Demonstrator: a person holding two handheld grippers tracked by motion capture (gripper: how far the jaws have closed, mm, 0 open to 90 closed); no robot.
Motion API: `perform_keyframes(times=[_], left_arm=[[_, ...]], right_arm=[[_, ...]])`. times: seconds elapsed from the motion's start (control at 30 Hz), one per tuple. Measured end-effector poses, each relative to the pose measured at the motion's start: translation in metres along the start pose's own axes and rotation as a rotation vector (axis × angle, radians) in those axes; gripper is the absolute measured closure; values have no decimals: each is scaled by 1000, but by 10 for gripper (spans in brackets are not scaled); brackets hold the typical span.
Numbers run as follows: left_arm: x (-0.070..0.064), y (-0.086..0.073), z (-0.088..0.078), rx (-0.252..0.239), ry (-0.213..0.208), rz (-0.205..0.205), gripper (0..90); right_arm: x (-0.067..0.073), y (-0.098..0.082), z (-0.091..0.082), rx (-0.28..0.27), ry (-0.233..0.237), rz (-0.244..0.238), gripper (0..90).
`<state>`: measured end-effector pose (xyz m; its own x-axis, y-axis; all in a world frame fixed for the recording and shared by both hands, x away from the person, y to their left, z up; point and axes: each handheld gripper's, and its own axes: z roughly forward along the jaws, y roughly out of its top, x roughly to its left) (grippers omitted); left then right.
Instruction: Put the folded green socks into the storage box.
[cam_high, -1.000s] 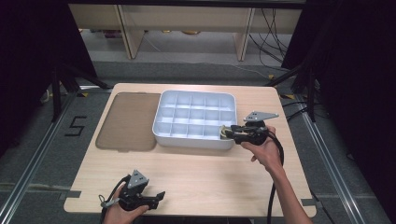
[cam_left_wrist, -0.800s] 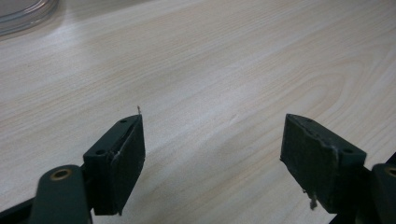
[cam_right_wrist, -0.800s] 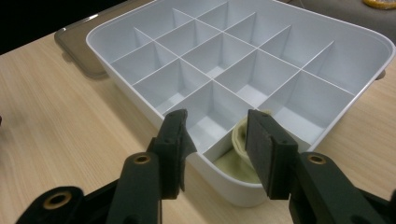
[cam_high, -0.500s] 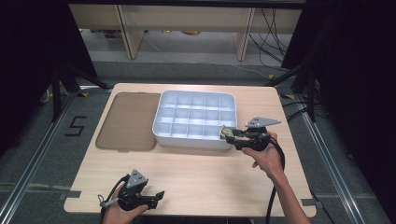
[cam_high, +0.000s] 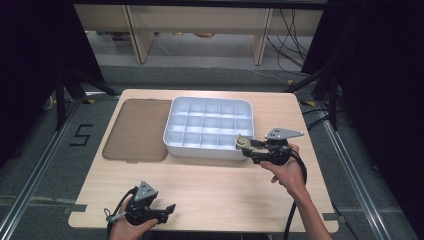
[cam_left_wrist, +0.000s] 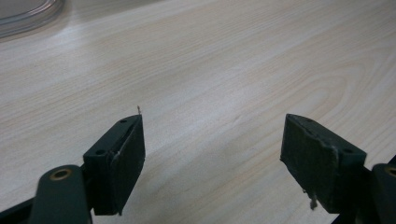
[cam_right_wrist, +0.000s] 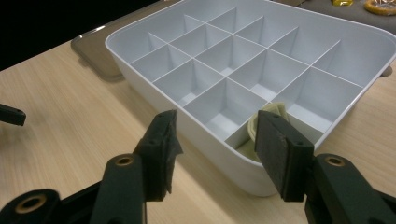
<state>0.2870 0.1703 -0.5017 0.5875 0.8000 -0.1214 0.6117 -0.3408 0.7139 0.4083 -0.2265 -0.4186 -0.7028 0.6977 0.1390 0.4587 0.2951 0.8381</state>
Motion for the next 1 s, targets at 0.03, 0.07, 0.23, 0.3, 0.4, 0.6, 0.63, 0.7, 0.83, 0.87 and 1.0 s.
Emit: perform_keyframes(times=[0.03,0.07,0.23,0.3,0.4,0.6,0.63,0.7,0.83,0.87,1.0], left_arm=[[0,0,0,-2,-3,-7,216],[0,0,0,-1,2,2,216],[0,0,0,4,-7,1,216],[0,0,1,2,-4,1,216],[0,0,0,1,-4,-3,216],[0,0,-1,-1,-4,-10,216],[0,0,-1,-1,-4,-10,216],[0,0,0,-6,-9,-3,216],[-2,0,0,0,-7,-7,215],[-1,0,0,1,-9,-3,215],[-2,0,0,-3,-10,-2,216]], right_arm=[[1,-1,0,-8,0,9,478],[1,-1,0,-8,3,12,469],[6,-7,0,-5,-4,9,414],[7,-7,0,-3,9,10,402],[8,-10,-1,-18,-7,-4,362],[14,-11,-6,-25,-7,24,325],[14,-11,-6,-25,-7,24,325],[14,-13,-7,-16,-24,-3,314],[18,-19,-5,3,-13,2,310],[21,-21,-4,6,2,30,309],[27,-30,-3,30,2,-3,304]])
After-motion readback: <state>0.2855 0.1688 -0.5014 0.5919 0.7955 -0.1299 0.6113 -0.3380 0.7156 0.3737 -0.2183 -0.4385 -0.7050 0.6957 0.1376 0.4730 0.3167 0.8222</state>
